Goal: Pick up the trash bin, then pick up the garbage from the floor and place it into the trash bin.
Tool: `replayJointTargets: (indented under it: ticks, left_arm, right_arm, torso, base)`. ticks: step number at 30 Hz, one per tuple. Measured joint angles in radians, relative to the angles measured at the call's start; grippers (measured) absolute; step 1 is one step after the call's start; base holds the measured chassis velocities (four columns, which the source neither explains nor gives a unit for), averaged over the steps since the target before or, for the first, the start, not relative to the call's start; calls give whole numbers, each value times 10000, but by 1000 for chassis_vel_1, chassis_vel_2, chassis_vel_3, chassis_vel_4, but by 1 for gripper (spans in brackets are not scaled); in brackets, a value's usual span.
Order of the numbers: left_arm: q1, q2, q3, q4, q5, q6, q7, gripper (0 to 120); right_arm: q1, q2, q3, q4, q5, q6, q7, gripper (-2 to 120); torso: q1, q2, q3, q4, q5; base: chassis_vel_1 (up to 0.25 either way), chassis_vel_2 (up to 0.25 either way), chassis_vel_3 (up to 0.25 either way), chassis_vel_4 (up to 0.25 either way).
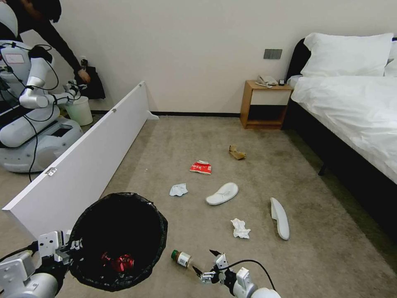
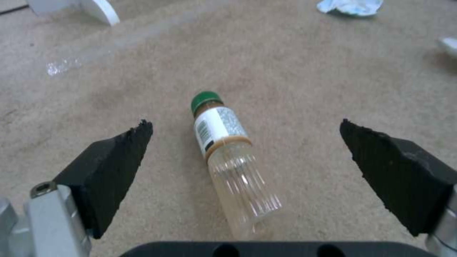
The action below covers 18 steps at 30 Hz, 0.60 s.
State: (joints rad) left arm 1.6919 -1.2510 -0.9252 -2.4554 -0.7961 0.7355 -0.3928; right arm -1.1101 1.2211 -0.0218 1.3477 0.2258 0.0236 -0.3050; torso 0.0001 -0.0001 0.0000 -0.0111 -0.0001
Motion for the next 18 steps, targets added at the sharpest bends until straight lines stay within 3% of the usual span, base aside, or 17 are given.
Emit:
replayJointTargets:
  ticks: [18]
  left_arm:
    - [-135, 95, -66, 67, -56, -1, 22, 2]
  right_arm:
    - [920, 608, -950, -1864, 529, -520, 30, 100]
  torso:
    - [0, 0, 0, -1, 0]
  base:
    - [0, 0, 0, 0]
